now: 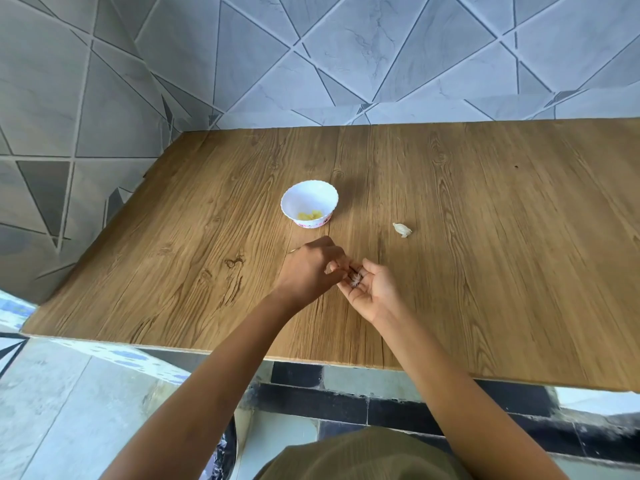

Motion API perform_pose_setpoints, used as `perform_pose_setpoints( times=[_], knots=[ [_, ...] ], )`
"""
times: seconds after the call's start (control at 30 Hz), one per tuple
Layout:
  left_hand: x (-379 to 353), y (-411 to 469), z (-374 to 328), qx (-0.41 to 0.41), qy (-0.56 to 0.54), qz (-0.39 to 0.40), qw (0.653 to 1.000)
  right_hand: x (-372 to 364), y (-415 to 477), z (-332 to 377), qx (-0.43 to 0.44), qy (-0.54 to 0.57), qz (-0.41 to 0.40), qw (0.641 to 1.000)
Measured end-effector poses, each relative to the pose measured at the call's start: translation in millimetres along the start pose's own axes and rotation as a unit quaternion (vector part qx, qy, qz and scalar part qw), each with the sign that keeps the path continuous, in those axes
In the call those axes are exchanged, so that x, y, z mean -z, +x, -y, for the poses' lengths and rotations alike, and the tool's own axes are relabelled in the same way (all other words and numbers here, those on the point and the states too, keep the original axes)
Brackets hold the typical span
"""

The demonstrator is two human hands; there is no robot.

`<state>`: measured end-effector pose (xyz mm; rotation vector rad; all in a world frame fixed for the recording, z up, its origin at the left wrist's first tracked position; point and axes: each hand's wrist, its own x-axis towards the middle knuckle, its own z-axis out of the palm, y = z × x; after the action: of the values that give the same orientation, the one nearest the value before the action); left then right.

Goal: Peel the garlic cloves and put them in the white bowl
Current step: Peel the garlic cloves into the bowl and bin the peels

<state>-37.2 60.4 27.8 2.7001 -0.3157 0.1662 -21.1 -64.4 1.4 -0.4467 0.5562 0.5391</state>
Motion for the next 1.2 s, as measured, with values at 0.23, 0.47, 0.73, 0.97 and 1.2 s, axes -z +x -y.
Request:
perform_pose_setpoints(
  times=[0.23, 0.47, 0.73, 0.97, 1.2],
  knots=[
    [1, 2, 16, -0.006, -0.056, 0.022, 0.998, -4, 1, -2, -0.008, -0.001, 0.013, 1.000],
    [16, 5, 32, 0.073, -0.071, -0.043, 0.994, -3, 1, 3, -0.009, -0.017, 0.025, 1.000],
    [21, 14, 59, 0.114, 0.081, 0.021, 0.990, -1, 2, 5, -0.006, -0.012, 0.022, 1.000],
    [4, 23, 67, 0.046, 0.255, 0.074, 0.963, -2, 2, 6, -0.007, -0.006, 0.027, 1.000],
    [-2, 26, 65, -0.034, 0.331, 0.094, 0.938, -1, 4, 6, -0.005, -0.007, 0.024, 1.000]
  ],
)
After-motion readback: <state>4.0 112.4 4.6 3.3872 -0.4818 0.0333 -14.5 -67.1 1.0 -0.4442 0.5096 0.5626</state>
